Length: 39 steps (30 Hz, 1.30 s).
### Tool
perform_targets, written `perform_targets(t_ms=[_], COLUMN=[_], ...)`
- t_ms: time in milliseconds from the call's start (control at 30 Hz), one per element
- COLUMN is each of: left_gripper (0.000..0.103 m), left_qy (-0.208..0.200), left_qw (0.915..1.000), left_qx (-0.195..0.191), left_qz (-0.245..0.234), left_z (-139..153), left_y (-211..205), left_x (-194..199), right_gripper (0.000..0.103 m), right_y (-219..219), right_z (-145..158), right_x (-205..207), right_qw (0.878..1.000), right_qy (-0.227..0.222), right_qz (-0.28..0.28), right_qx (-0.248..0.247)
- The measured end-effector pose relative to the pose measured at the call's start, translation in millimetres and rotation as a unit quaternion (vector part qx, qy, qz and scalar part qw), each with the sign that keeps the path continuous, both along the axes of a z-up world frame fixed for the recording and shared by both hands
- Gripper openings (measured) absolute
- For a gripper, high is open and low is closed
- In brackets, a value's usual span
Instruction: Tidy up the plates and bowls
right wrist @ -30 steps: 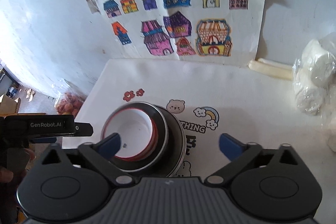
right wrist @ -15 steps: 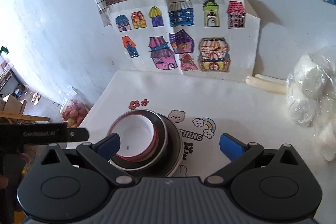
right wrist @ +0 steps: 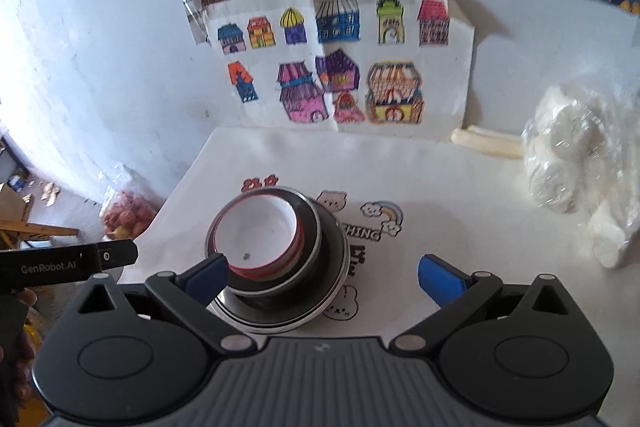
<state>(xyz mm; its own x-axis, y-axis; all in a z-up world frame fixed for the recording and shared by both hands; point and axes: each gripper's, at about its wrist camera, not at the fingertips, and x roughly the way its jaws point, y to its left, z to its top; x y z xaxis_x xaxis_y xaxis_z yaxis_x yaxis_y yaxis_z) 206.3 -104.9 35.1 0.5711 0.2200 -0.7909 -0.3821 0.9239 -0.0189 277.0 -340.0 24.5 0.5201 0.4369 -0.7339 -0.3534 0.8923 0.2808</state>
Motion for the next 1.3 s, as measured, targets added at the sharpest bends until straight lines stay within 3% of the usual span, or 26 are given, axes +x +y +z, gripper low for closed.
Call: perform_targets(t_ms=[100, 267, 667, 1300], left_gripper=[0.102, 0.102, 0.102, 0.102], left_qy=[-0.008, -0.028, -0.076, -0.109], left_qw=[0.9994, 0.9965, 0.9881, 0.9824], left_qx=[-0.025, -0.035, -0.031, -0.040], left_qz=[-0.021, -0.071, -0.131, -0.146], left_z=[0, 9, 40, 50], left_y=[11, 32, 76, 88], left_x=[-10, -40, -104, -147], right_gripper=[0.103, 0.103, 0.103, 0.103], right_y=[5, 20, 64, 90], right_z=[7, 17, 53, 75], right_x=[-14, -47, -147, -209], right_qw=[1.000, 0.996, 0.983, 0.977], right_qy=[-0.012, -0.018, -0.082, -0.117], right_qz=[-0.021, -0.081, -0.165, -0.173], right_qx=[-0.014, -0.024, -0.018, -0.032])
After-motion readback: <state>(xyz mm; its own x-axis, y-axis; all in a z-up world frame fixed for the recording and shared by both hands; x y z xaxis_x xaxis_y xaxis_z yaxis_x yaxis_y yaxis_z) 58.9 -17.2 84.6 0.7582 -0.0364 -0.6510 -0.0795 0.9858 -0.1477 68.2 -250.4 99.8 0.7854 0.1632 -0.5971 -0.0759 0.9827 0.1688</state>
